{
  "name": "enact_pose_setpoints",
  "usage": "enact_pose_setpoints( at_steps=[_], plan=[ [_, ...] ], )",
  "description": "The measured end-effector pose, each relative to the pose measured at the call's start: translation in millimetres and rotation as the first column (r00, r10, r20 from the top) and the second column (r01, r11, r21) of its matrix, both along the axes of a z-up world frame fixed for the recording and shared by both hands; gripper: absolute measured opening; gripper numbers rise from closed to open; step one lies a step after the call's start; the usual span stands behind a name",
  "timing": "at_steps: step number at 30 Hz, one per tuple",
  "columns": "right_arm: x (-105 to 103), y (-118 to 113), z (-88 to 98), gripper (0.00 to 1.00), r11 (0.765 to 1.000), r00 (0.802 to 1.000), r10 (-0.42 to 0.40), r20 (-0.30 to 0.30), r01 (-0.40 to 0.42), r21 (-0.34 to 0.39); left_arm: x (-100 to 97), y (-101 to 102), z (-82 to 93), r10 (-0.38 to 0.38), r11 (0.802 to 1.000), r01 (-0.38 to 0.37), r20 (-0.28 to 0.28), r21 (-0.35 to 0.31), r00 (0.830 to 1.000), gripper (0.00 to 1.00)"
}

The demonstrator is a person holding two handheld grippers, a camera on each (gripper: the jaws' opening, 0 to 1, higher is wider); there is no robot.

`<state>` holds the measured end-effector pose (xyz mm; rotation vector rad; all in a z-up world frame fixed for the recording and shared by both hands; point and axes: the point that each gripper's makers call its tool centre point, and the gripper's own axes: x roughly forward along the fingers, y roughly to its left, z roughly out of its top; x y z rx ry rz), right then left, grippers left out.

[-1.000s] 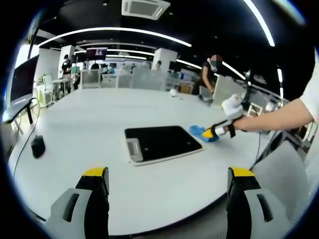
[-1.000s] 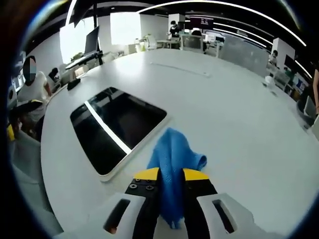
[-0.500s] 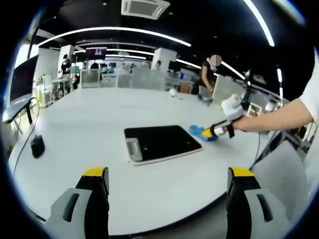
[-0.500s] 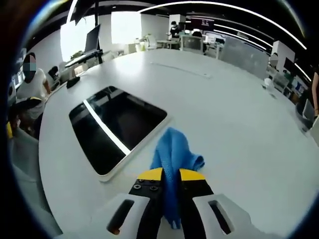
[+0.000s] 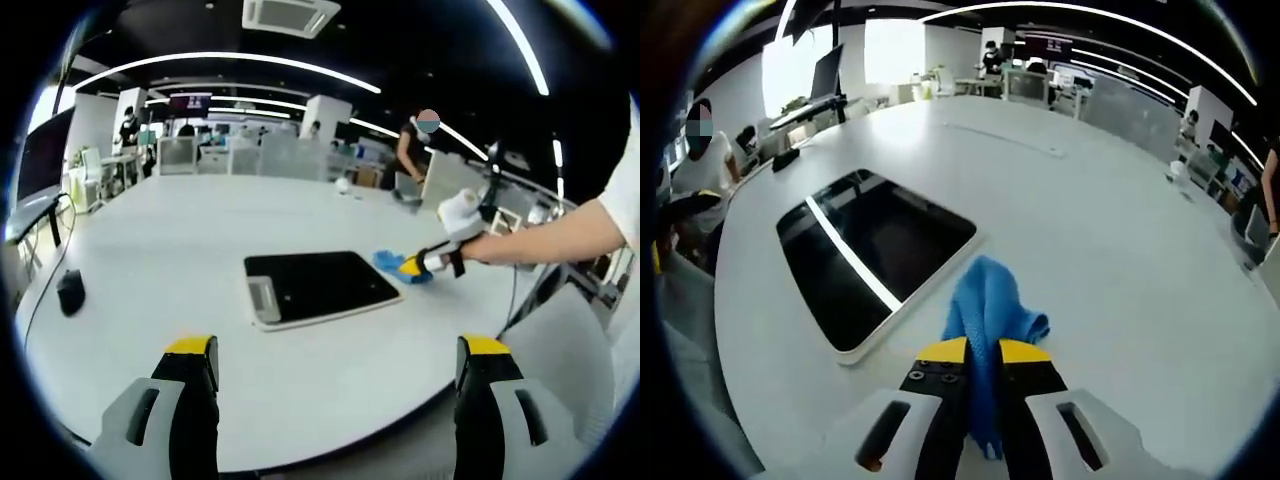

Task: Wipe the mirror surface with the cleaning cloth until all visible marks leave the cleaned area.

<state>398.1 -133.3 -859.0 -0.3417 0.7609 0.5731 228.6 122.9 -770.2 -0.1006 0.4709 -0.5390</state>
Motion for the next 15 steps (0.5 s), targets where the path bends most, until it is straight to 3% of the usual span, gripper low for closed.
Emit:
enact_pose_setpoints(
  at_steps=[5,15],
  plan=[
    [2.6,-0.5,2.6,0.04,1.0,1.0,-0.015,0.016,0.016,-0.026,-1.5,-1.2,-0.5,-0.009,1.0,0.009,-0.003,-0.003,1.0,0.99],
    [15.7,14.9,20.0,0.04,0.999,0.999,-0.039,0.022,0.039,0.001,-3.3,-1.9,0.9,-0.018,1.0,0.018,0.006,-0.013,1.0,0.99]
  ],
)
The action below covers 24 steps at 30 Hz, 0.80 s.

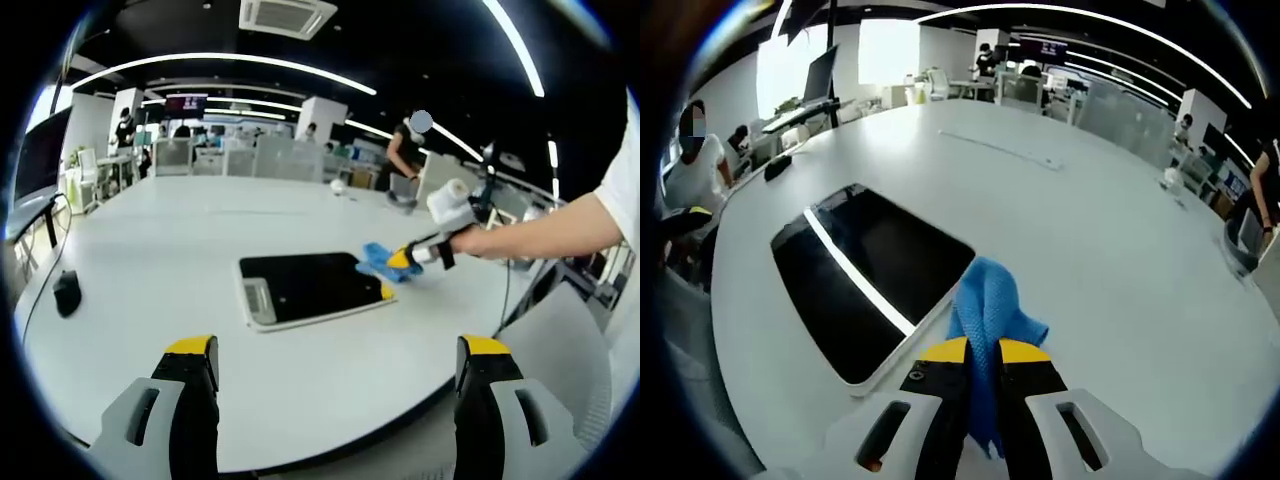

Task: Wipe the mirror surface with the cleaning cloth until all visible marks leave the cleaned area.

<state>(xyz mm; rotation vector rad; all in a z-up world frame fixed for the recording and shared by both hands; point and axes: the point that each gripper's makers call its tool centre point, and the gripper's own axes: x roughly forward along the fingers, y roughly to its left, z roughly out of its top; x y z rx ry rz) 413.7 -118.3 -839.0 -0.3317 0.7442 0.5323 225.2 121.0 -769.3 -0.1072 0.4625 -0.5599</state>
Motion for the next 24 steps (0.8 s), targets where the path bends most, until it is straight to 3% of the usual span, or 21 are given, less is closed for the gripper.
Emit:
enact_pose_setpoints(
  at_steps=[12,24],
  plan=[
    [16.9,20.5,15.4,0.04,0.998,1.0,-0.029,0.001,0.029,0.064,-0.1,-0.7,1.2,-0.005,1.0,0.005,0.007,0.002,1.0,0.99],
    [33.1,43.1,11.1,0.04,0.996,1.0,-0.017,-0.017,0.018,0.084,-0.1,-0.5,1.1,-0.003,1.0,0.003,0.004,-0.004,1.0,0.99]
  ],
)
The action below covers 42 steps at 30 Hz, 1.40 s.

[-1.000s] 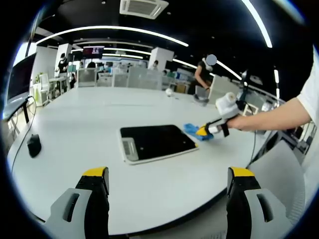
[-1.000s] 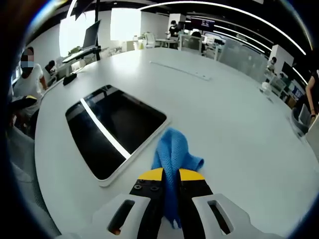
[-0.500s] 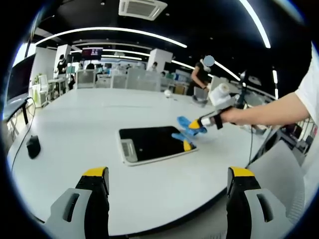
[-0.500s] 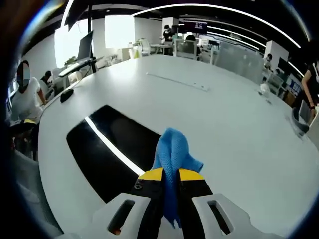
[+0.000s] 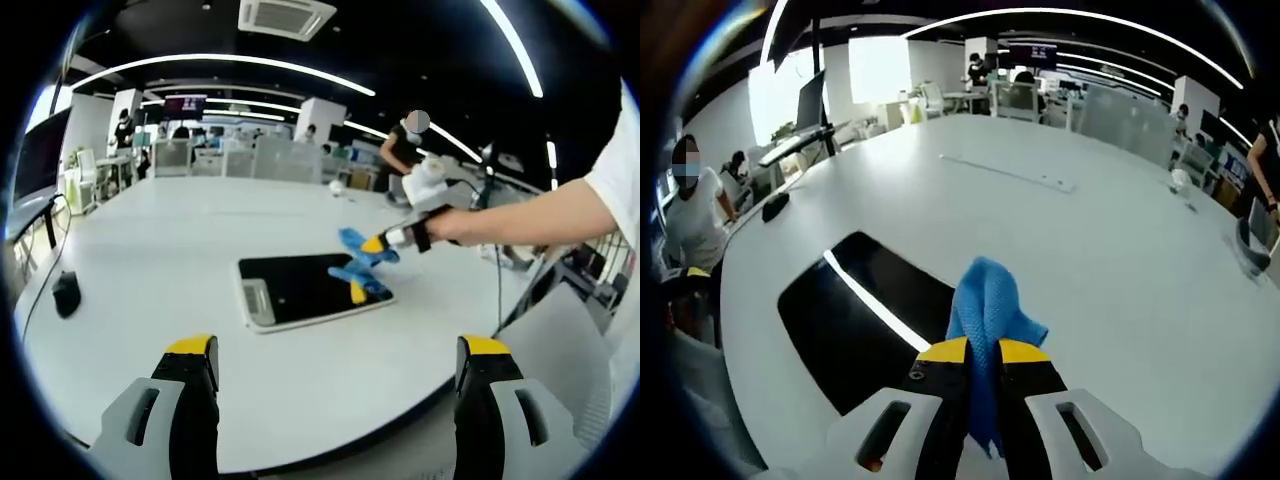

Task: Wipe the mirror surface with the cleaning cloth until all visible marks leave the cleaned area.

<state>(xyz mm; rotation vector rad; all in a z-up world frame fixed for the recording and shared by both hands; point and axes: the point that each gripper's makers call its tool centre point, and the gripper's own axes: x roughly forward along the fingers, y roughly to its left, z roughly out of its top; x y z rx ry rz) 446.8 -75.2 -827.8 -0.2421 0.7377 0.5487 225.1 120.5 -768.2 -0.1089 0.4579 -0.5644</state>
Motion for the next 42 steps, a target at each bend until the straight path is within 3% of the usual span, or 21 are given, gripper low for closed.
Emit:
enact_pose_setpoints(
  at_steps=[6,20,42],
  plan=[
    [-14.4,14.0,3.0,0.04,1.0,1.0,0.001,-0.01,-0.001,-0.005,0.0,-0.2,-0.5,-0.003,1.0,0.003,-0.003,-0.001,1.0,0.99],
    [-18.4,27.8,-5.1,0.04,1.0,0.999,-0.018,-0.042,0.018,-0.007,-0.8,-0.3,-1.9,-0.009,1.0,0.009,-0.01,0.007,1.0,0.99],
    [-13.4,26.8,-11.7,0.04,1.0,0.998,-0.023,-0.064,0.023,-0.011,-1.1,-1.2,-4.0,-0.023,1.0,0.023,-0.017,0.003,1.0,0.99]
  ],
)
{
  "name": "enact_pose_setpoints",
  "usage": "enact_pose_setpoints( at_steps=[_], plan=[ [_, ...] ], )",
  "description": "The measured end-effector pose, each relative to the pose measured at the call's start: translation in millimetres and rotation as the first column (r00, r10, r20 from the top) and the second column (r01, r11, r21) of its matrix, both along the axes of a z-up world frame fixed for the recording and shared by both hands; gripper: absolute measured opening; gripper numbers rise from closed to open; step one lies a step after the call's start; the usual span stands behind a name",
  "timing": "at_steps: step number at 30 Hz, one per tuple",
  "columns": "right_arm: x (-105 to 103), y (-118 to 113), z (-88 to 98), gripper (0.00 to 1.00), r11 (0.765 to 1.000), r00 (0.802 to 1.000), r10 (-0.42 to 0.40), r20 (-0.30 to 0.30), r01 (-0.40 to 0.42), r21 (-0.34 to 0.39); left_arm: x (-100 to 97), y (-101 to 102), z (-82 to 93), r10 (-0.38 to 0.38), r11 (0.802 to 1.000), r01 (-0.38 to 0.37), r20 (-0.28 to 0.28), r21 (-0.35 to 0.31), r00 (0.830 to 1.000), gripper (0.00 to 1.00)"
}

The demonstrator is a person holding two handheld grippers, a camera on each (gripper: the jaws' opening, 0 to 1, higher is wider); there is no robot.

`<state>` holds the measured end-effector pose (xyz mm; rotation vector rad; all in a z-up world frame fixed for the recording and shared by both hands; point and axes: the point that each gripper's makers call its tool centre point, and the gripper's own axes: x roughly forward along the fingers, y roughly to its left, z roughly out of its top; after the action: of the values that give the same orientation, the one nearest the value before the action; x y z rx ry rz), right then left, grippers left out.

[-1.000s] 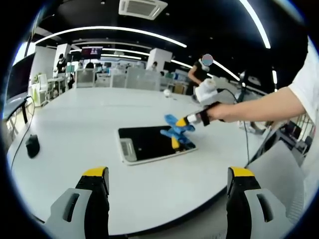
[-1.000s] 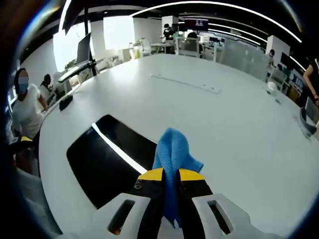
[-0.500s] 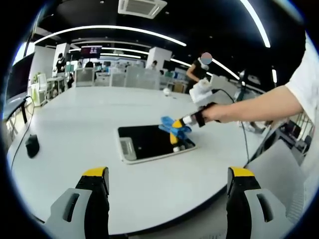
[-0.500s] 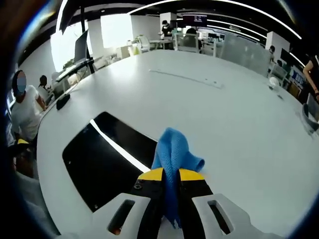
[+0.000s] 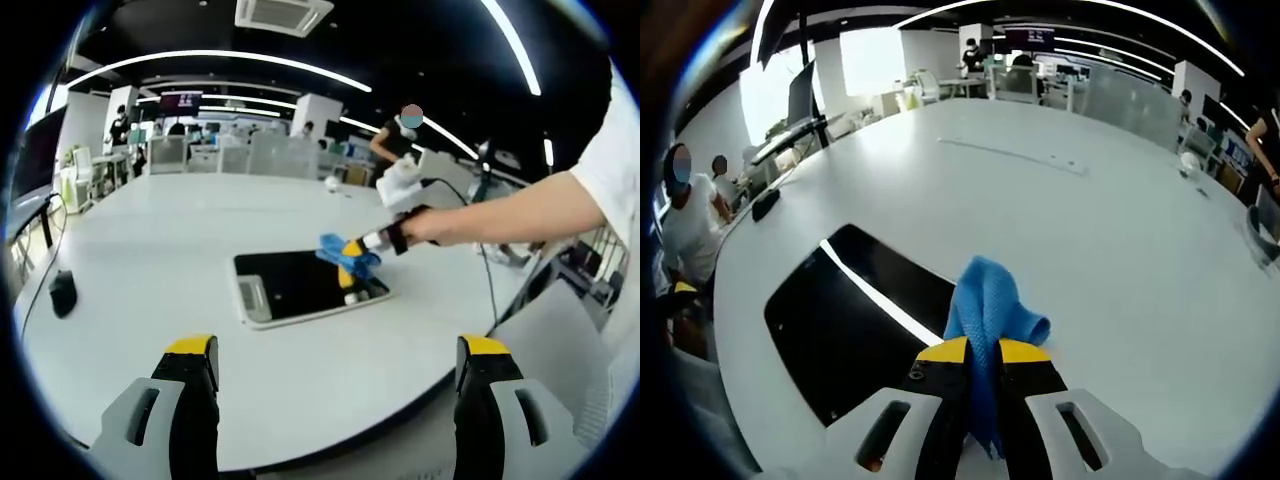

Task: Wipe the mirror surface with the cleaning cloth until all visible marks leave the cleaned area.

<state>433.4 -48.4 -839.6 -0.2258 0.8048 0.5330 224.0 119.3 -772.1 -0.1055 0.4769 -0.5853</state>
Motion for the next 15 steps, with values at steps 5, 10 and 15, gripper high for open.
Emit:
enact_pose_setpoints(
  at_steps=[5,10,15],
  plan=[
    [1.0,-0.4,-0.5,0.04,1.0,1.0,-0.006,-0.001,0.006,0.002,-0.6,-0.5,-0.2,-0.005,1.0,0.005,-0.001,0.0,1.0,0.99],
    [1.8,1.1,-0.8,0.04,1.0,1.0,-0.011,-0.003,0.011,0.008,-0.4,-0.4,-0.1,-0.005,1.0,0.005,0.002,0.002,1.0,0.99],
    [8.4,4.8,-4.2,0.04,1.0,1.0,-0.011,-0.003,0.011,0.023,0.2,0.7,-0.6,0.0,1.0,0.0,0.004,0.004,1.0,0.99]
  ],
)
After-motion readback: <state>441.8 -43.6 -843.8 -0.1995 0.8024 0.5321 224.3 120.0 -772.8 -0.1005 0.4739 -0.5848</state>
